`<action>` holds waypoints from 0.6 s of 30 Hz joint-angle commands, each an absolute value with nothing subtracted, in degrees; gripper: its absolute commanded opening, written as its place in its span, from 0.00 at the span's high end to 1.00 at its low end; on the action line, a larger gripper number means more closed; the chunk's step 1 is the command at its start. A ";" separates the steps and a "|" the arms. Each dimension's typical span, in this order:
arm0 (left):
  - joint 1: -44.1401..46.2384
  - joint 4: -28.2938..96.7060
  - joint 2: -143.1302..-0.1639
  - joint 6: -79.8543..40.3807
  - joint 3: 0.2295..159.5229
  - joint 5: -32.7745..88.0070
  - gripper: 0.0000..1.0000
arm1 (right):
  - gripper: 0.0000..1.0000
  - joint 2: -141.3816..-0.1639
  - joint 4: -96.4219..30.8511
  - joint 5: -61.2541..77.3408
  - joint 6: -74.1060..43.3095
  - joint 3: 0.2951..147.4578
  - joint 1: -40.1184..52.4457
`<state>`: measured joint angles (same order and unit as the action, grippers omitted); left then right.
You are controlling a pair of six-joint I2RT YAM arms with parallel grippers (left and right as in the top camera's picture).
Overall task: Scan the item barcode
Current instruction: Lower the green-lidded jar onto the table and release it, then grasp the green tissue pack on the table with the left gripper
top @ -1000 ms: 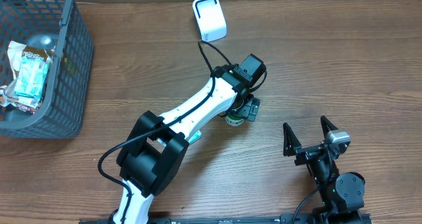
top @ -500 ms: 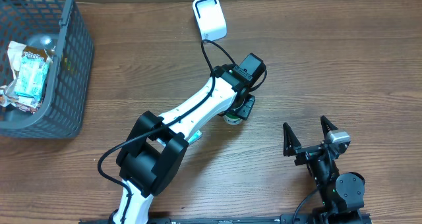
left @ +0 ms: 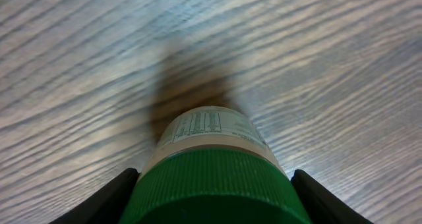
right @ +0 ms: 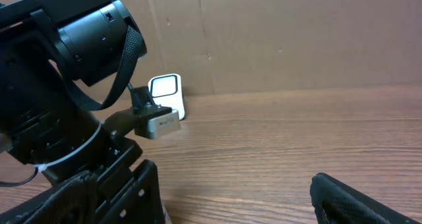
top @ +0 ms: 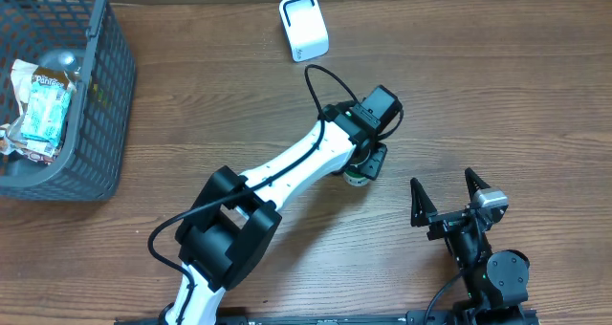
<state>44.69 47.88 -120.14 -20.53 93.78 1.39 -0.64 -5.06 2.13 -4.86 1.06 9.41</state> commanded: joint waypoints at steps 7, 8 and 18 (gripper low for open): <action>44.69 52.10 -120.18 -13.91 99.92 0.80 0.00 | 0.00 -0.23 -4.67 2.22 -4.64 0.45 9.26; 44.58 53.21 -120.18 -13.13 101.58 0.80 0.00 | 0.00 -0.23 -4.67 2.20 -4.64 0.45 9.26; 39.90 75.00 -120.18 -9.30 122.89 -4.60 0.01 | 0.00 -0.23 -4.67 2.22 -4.64 0.45 9.26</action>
<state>42.54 70.63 -120.16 -11.99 117.45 0.56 -0.62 -5.08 2.15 -4.89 1.06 9.41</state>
